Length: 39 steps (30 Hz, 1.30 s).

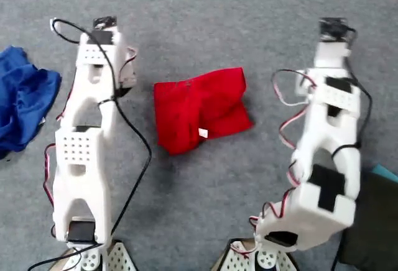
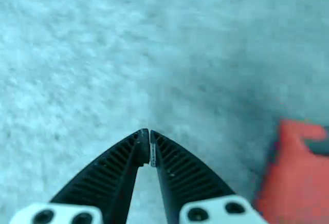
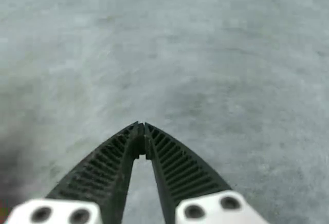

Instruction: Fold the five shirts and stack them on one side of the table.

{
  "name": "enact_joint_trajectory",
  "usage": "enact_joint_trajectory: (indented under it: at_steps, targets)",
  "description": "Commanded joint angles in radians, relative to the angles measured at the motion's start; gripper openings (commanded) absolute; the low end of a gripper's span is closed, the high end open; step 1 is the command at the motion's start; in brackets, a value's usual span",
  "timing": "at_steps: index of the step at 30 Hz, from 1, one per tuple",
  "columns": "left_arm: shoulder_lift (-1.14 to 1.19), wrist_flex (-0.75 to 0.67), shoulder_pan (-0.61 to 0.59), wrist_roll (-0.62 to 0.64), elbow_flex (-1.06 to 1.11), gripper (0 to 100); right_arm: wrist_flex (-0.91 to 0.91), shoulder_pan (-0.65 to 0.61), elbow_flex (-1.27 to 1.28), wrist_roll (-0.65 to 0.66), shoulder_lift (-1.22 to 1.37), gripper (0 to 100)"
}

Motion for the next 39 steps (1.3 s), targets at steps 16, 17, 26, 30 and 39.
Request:
enact_joint_trajectory:
  at_steps: [16, 17, 26, 30, 39]
  targets:
    - [0.028, -0.069, -0.031, -0.023, 0.002, 2, 0.405, -0.232, -0.163, 0.281, -0.437, 0.9]
    - [0.028, -0.08, -0.031, -0.023, 0.002, 2, 0.433, -0.254, -0.208, 0.279, -0.426, 0.9]
    - [0.025, -0.092, -0.043, -0.021, 0.002, 2, 0.752, -0.456, -0.671, 0.278, -0.019, 0.6]
    - [0.025, -0.092, -0.055, -0.018, 0.002, 2, 0.879, -0.532, -0.911, 0.279, 0.191, 0.6]
    - [0.025, -0.092, -0.057, -0.021, 0.002, 2, 1.039, -0.647, -1.372, 0.281, 0.621, 0.5]
